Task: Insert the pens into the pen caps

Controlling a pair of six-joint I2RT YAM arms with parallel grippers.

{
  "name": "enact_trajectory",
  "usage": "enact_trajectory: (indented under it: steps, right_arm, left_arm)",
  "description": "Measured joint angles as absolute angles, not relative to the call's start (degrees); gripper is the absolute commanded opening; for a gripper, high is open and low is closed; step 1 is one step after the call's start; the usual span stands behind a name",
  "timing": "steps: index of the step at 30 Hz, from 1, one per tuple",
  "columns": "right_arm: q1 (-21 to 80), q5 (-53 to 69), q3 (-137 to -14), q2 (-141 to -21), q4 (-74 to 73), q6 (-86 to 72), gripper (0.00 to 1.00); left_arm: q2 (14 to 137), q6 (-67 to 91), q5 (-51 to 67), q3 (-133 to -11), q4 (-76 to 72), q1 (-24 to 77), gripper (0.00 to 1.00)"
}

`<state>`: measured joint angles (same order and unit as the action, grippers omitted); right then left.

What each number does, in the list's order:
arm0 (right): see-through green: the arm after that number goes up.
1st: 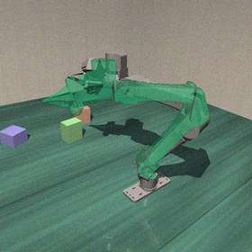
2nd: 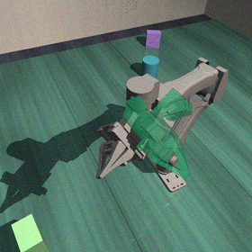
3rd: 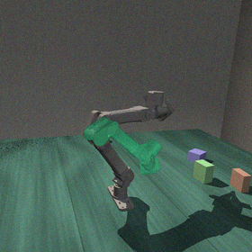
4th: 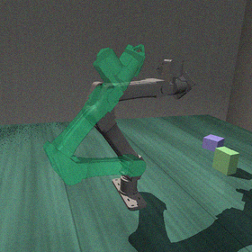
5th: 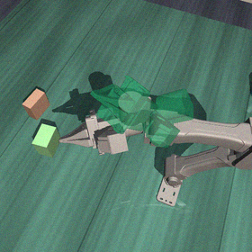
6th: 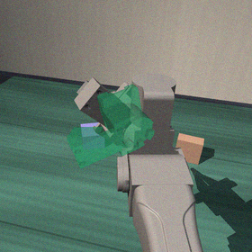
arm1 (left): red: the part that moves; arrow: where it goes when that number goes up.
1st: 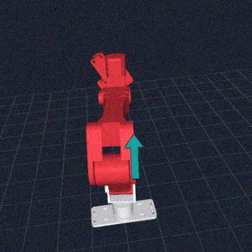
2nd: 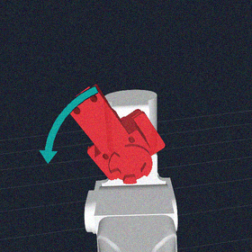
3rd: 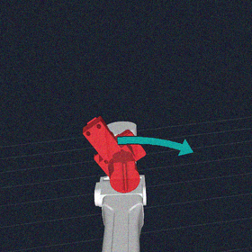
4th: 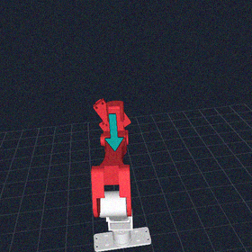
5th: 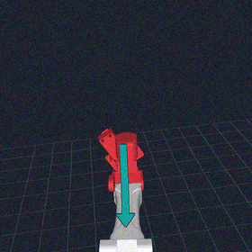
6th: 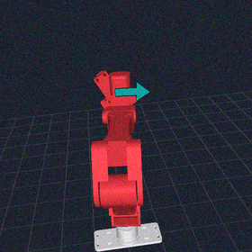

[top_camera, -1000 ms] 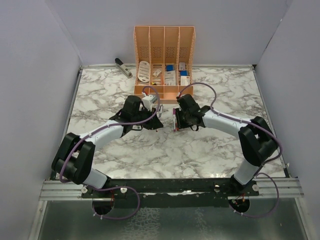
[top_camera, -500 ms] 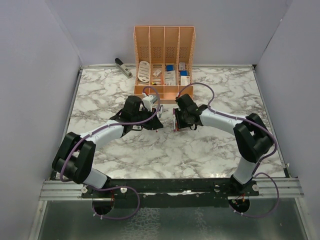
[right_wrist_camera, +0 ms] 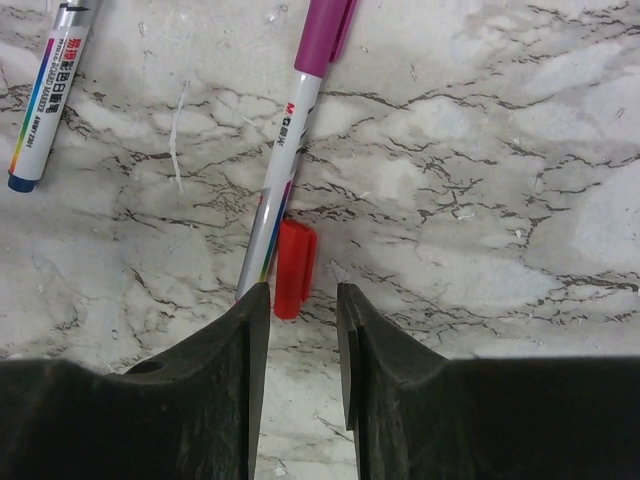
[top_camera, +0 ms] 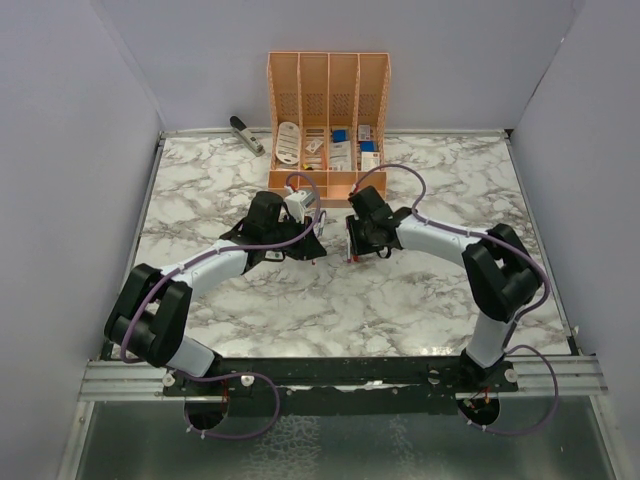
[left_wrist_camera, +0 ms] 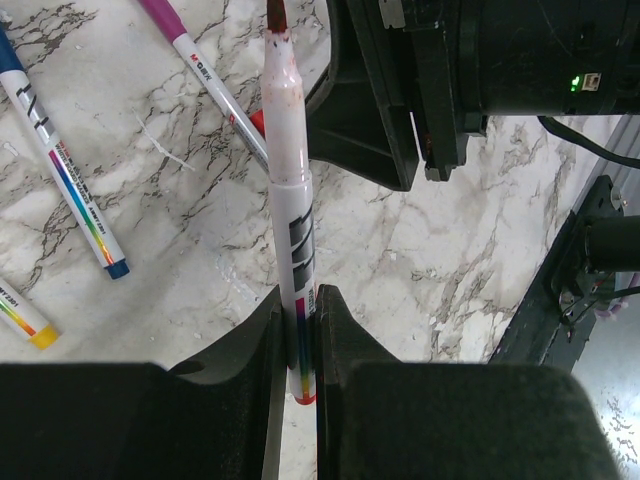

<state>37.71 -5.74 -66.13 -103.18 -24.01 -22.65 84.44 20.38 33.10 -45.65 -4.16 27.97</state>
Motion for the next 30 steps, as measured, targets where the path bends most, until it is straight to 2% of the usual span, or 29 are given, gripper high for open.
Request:
enact_trajectory:
  steps: [24, 30]
  right_arm:
    - [37.71, -5.76, -69.01, -107.63, -24.73, -22.65, 0.33]
    - [37.71, -5.76, -69.82, -108.14, -25.56, -22.85, 0.3]
  left_arm:
    - [85.21, 20.38, 33.12, -46.54, -4.14, 27.97, 0.0]
    - [85.54, 20.36, 33.17, -46.83, -4.1, 27.97, 0.0]
